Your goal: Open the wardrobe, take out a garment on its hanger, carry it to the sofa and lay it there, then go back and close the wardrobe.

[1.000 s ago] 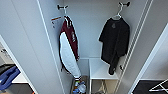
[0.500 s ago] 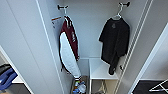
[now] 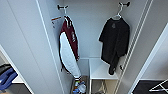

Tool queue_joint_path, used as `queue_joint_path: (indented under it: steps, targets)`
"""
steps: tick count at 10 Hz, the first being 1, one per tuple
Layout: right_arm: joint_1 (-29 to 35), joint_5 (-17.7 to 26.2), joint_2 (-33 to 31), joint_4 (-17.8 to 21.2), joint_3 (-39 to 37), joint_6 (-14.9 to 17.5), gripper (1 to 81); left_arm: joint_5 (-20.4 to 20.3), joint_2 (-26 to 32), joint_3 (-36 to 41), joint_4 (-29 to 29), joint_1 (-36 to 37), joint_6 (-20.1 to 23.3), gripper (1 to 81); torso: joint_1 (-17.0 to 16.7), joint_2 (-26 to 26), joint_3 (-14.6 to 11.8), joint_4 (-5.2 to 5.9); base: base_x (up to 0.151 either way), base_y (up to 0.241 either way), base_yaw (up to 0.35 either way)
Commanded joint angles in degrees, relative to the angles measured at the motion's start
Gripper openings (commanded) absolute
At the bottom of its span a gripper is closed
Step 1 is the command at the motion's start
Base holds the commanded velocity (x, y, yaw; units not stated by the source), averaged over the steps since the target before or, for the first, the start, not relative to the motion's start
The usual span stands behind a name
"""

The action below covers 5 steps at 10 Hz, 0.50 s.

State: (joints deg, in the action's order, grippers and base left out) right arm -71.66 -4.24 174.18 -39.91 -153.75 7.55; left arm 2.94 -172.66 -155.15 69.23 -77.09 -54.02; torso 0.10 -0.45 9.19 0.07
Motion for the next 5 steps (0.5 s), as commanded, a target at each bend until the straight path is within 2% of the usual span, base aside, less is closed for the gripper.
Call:
queue_joint_path:
  steps: [1,3,4,5]
  targets:
    - [7.4,-0.3,3.6,-7.1,-3.8,7.2,81.1,2.2,-0.7,-0.2,0.9,2.5,0.5,81.1,0.0,0.0,0.0,0.0,0.0,0.0,0.0]
    - [10.4,-1.3,9.5,-10.1,-13.5,13.3,81.1,2.5,-0.2,-0.2,0.6,2.5,0.4,81.1,0.0,0.0,0.0,0.0,0.0,0.0,0.0]
    - [11.4,-5.8,10.8,-10.2,-20.1,15.3,81.1,2.5,-0.2,-0.3,0.6,2.5,0.4,81.1,0.0,0.0,0.0,0.0,0.0,0.0,0.0]
    - [12.8,-8.2,10.8,-9.9,-25.2,16.1,81.1,2.6,-0.2,-0.3,0.6,2.5,0.4,81.1,0.0,0.0,0.0,0.0,0.0,0.0,0.0]
